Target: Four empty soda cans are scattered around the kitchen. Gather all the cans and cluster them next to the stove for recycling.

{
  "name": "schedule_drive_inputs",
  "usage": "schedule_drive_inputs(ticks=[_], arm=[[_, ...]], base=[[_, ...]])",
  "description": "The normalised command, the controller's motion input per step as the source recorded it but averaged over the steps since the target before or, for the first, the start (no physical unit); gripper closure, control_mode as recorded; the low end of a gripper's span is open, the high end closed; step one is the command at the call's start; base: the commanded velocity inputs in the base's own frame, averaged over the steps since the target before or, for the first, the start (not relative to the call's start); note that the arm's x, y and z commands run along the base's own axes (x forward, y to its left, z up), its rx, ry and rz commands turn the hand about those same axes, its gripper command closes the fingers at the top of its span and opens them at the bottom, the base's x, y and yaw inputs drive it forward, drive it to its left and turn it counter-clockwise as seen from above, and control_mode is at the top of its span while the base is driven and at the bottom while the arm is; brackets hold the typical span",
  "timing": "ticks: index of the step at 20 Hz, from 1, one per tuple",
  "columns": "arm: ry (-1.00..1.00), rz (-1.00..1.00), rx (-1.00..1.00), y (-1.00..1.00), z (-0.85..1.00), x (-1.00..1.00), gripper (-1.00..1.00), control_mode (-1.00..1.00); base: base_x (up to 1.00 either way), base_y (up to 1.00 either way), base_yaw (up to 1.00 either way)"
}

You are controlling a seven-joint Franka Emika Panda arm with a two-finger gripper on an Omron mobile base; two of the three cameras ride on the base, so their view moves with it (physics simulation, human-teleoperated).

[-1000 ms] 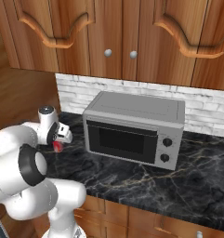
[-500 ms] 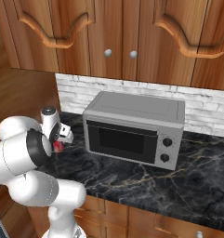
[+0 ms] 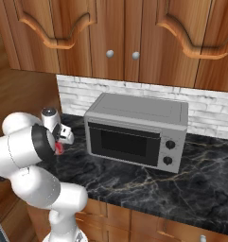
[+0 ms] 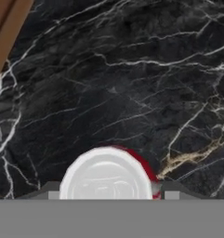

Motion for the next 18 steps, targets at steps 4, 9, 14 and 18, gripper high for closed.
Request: schedule_drive_inputs(ticks=[4, 9, 14, 18], arm=[[-0.03, 0.00, 0.00, -0.07, 0.11, -0.21, 1.00, -1.00], [-0.09, 0.00, 0.00, -0.03, 0.53, -0.61, 1.00, -1.00], [-0.01, 0.00, 0.00, -0.23, 0.66, -0.76, 1.00, -1.00], [-0.07, 0.00, 0.00, -0.22, 0.68, -0.80, 1.00, -1.00]], base=[[0.00, 0.00, 0.00], [0.00, 0.00, 0.00], [0.00, 0.00, 0.00], [0.00, 0.00, 0.00]])
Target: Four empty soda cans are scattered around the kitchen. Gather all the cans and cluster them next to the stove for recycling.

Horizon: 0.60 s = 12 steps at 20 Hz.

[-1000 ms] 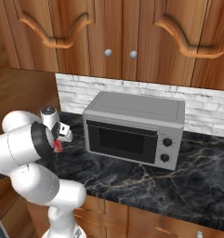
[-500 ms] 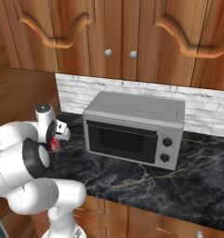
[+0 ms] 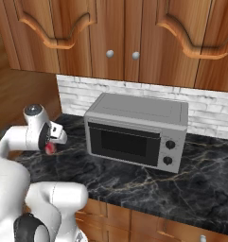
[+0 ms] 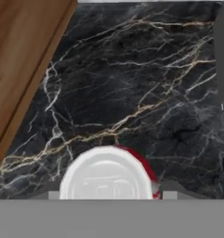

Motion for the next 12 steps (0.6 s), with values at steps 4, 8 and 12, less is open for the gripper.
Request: schedule_drive_inputs(ticks=[4, 8, 12], arm=[[-0.10, 0.00, 0.00, -0.23, 0.62, -0.87, 1.00, -1.00], [-0.04, 0.00, 0.00, -0.26, 0.53, -0.84, 1.00, -1.00], [0.00, 0.00, 0.00, -0.21, 0.56, -0.72, 1.00, -1.00]], base=[[0.00, 0.00, 0.00], [0.00, 0.00, 0.00], [0.00, 0.00, 0.00]])
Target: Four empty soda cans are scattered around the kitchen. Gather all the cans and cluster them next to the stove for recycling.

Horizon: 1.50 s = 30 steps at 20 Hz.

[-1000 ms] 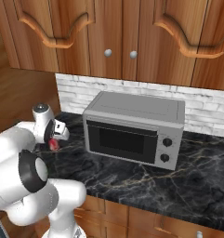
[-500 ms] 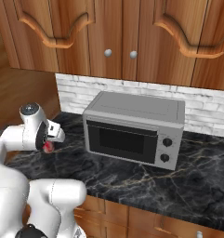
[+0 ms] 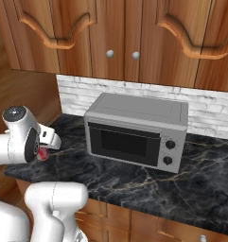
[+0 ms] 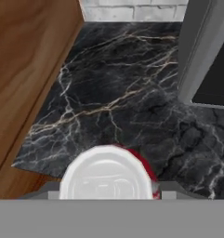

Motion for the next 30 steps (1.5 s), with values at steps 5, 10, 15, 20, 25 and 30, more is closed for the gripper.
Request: schedule_drive_inputs(ticks=[5, 10, 15, 20, 25, 30], arm=[[0.00, 0.00, 0.00, -0.16, 0.43, -0.66, 1.00, -1.00], [0.02, 0.00, 0.00, -0.09, 0.17, -0.37, 1.00, -1.00], [0.00, 0.00, 0.01, -0.18, 0.09, -0.41, 1.00, -1.00], [0.00, 0.00, 0.02, -0.24, 0.10, -0.48, 1.00, -1.00], [0.00, 0.00, 0.00, -0.18, 0.11, -0.47, 1.00, -1.00], [0.00, 0.00, 0.00, -0.09, 0.03, -0.20, 1.00, 1.00]], base=[[0.00, 0.00, 0.00], [0.00, 0.00, 0.00], [0.00, 0.00, 0.00], [0.00, 0.00, 0.00], [0.00, 0.00, 0.00], [-0.38, -0.17, 0.00]])
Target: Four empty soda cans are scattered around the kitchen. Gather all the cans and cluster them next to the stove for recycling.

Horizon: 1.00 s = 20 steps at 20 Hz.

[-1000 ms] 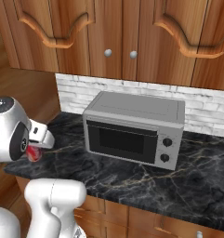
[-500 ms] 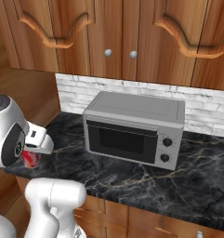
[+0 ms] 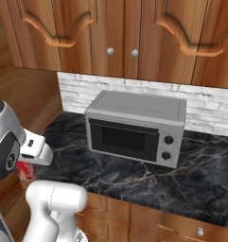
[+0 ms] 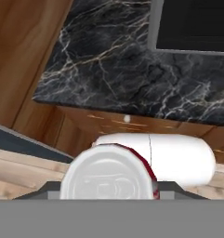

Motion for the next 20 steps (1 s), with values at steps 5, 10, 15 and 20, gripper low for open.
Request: schedule_drive_inputs(ticks=[5, 10, 15, 20], arm=[[0.00, 0.00, 0.00, 0.00, 0.00, 0.00, 1.00, 1.00], [0.00, 0.00, 0.00, 0.00, 0.00, 0.00, 1.00, 1.00], [0.00, 0.00, 0.00, 0.00, 0.00, 0.00, 1.00, 1.00], [0.00, 0.00, 0.00, 0.00, 0.00, 0.00, 1.00, 1.00]], base=[[-0.71, -0.32, 0.00], [-0.68, -0.40, -0.01], [-0.41, -0.52, -0.14], [-0.35, -0.61, -0.20]])
